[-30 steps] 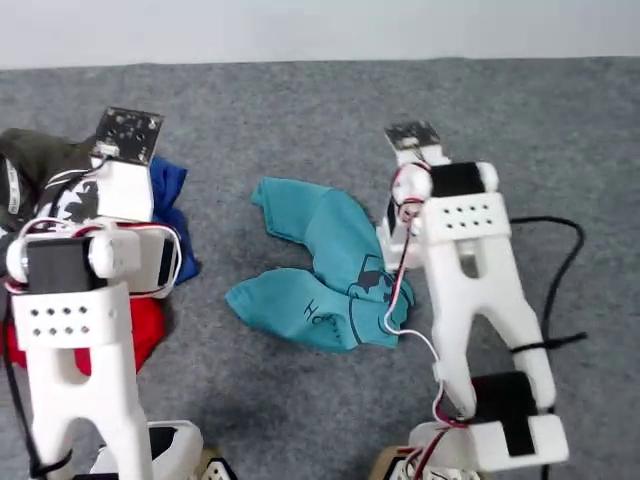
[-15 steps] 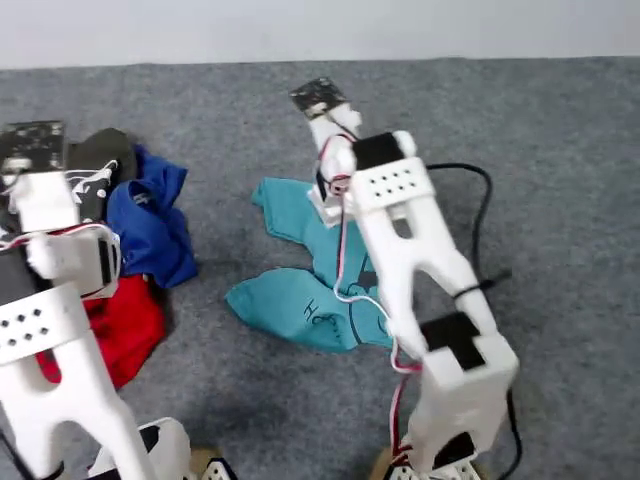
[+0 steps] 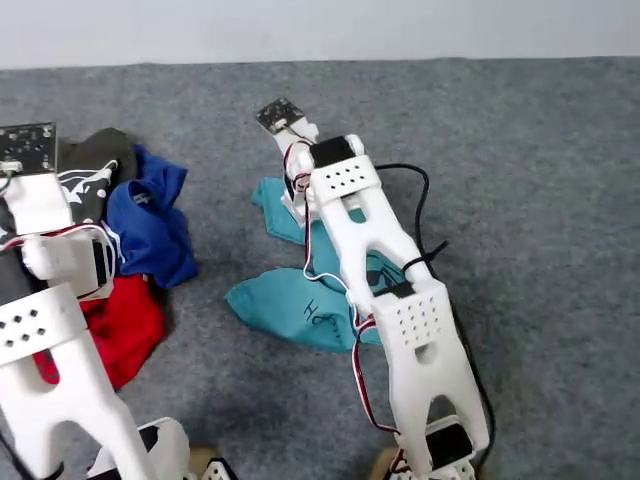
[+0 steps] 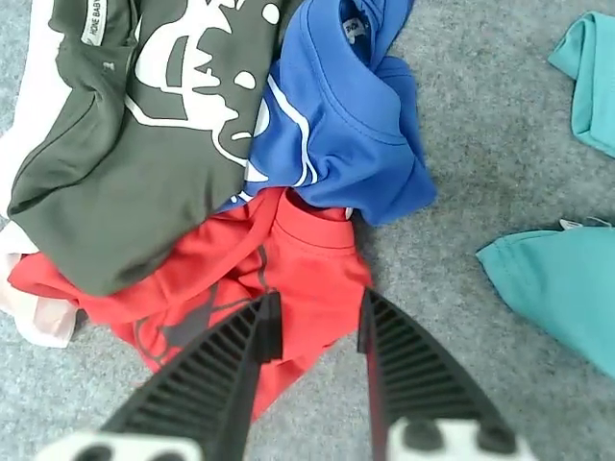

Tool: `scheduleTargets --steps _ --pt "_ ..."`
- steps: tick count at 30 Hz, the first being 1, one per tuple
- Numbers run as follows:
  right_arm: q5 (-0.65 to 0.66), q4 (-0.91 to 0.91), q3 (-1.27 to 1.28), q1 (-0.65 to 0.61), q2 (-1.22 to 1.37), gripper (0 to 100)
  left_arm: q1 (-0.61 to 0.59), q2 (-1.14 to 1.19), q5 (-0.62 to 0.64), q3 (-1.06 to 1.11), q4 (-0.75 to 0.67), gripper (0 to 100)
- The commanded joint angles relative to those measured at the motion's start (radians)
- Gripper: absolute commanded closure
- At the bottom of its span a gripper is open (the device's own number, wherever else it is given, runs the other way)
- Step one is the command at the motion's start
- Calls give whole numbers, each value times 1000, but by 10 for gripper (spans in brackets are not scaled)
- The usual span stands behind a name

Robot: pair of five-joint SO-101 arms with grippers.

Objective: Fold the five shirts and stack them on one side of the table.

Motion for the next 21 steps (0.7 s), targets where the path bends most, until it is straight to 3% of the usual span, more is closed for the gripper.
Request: scheduleTargets --steps 1,3,11,16,21 --pt "11 70 -149 -8 24 861 -5 -18 -8 -5 -23 863" --pt "11 105 -221 -4 51 988 -5 -18 -8 5 -25 863" --pt "18 229 -509 19 73 990 -5 -25 -8 104 -54 863" --pt "112 326 -700 21 74 990 -5 -25 -6 102 -54 863" --pt "117 363 -792 94 45 990 -5 -25 -6 99 -51 863"
